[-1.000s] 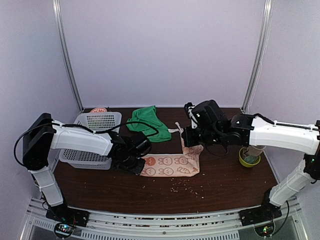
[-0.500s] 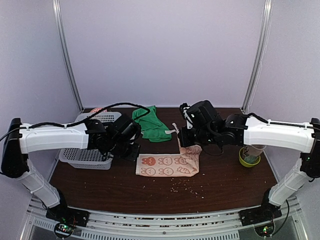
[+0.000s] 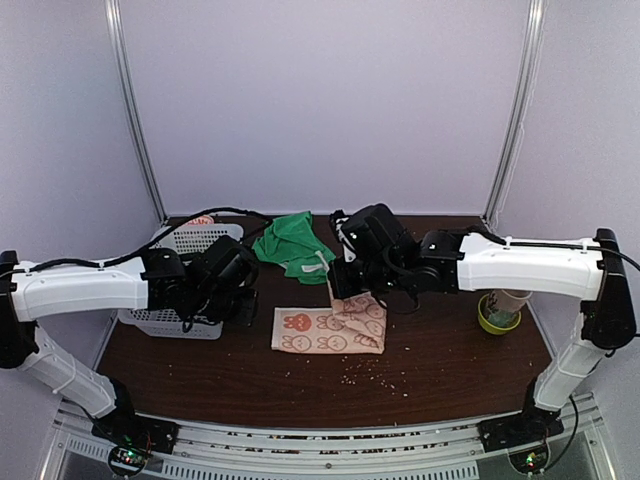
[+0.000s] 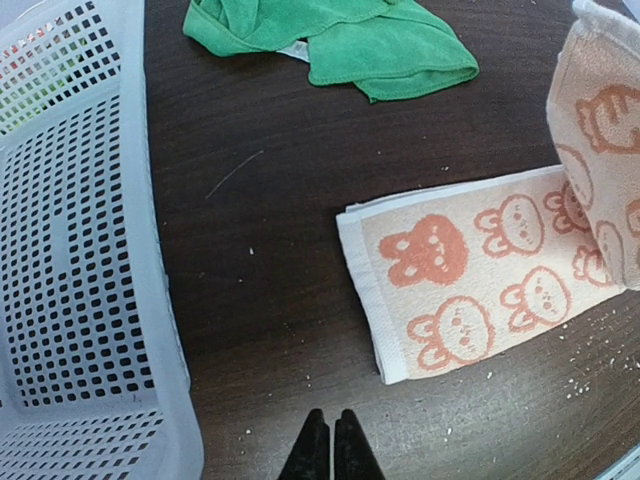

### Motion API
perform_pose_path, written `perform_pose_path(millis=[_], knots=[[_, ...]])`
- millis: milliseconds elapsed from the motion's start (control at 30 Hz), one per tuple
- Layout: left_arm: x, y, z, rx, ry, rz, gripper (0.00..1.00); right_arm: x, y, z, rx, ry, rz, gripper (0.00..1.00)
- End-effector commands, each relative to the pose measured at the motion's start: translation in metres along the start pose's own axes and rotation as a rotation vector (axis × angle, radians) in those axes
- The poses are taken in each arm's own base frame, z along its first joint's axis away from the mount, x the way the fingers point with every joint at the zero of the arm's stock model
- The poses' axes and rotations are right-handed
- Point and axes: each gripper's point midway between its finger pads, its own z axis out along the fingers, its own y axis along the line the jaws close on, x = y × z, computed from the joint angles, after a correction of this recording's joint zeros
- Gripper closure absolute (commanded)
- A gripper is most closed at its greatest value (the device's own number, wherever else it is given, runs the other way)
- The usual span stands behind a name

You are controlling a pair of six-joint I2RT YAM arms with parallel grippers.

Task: Roll the towels
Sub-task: Fold the towel at the center of the board.

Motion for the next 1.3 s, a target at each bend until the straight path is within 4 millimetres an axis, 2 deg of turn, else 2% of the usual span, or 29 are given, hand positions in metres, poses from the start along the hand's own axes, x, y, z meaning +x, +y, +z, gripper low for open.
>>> perform_pose_path(millis=[0, 267, 633, 1100, 1267], knots=[[-0.008, 0.010, -0.008, -0.015, -0.066, -0.061, 0.95, -0.008, 0.019, 0.004, -0.039, -0.016, -0.010, 1.00], [0.000, 0.017, -0.004, -0.034, -0.060, -0.072, 0.95, 0.003, 0.030, 0.022, -0.033, 0.023, -0.034, 1.00], [0.008, 0.023, 0.000, -0.054, -0.051, -0.081, 0.95, 0.032, 0.039, 0.047, -0.013, 0.104, -0.077, 1.00], [0.016, 0.027, 0.004, -0.067, -0.037, -0.086, 0.94, 0.049, 0.061, 0.072, -0.055, 0.177, -0.092, 1.00], [0.019, 0.029, 0.005, -0.071, -0.032, -0.087, 0.94, 0.054, 0.066, 0.080, -0.067, 0.196, -0.081, 0.94]])
